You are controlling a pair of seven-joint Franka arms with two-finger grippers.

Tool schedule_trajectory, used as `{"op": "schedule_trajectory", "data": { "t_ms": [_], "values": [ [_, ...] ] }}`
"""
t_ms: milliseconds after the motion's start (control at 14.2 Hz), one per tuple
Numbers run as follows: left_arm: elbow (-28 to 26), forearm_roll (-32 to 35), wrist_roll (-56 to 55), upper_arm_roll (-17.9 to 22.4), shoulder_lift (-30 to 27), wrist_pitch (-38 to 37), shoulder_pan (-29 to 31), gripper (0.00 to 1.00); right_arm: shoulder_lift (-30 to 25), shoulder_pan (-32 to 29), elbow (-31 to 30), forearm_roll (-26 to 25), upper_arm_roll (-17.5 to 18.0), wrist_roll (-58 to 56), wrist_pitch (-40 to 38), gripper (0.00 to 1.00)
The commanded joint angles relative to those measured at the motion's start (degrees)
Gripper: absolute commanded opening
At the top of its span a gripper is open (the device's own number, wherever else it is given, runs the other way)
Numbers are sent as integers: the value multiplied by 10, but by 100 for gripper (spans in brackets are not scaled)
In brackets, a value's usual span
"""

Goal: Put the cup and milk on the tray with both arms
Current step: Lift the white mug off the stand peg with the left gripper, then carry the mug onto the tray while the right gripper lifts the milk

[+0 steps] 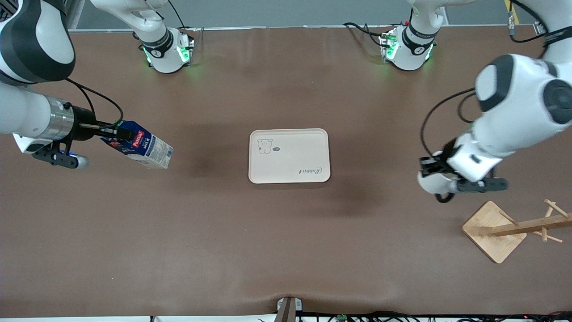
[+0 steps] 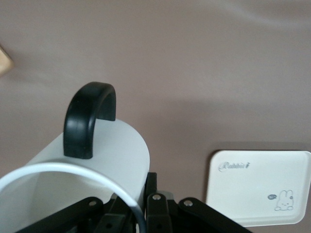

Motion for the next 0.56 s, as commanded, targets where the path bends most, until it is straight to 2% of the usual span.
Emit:
{"op": "schedule_trajectory", "data": {
  "t_ms": [0, 282, 494],
  "values": [
    [23, 33, -110, 1, 38, -11, -67, 0, -3, -3, -6, 9, -1, -7, -2, 0],
    [49, 73, -250, 1, 97, -2, -159, 0, -3, -5, -11, 9, -1, -7, -4, 0],
    [50, 70, -290, 1, 127, 16, -185, 0, -3, -4, -13, 8, -2, -6, -3, 0]
  ]
}}
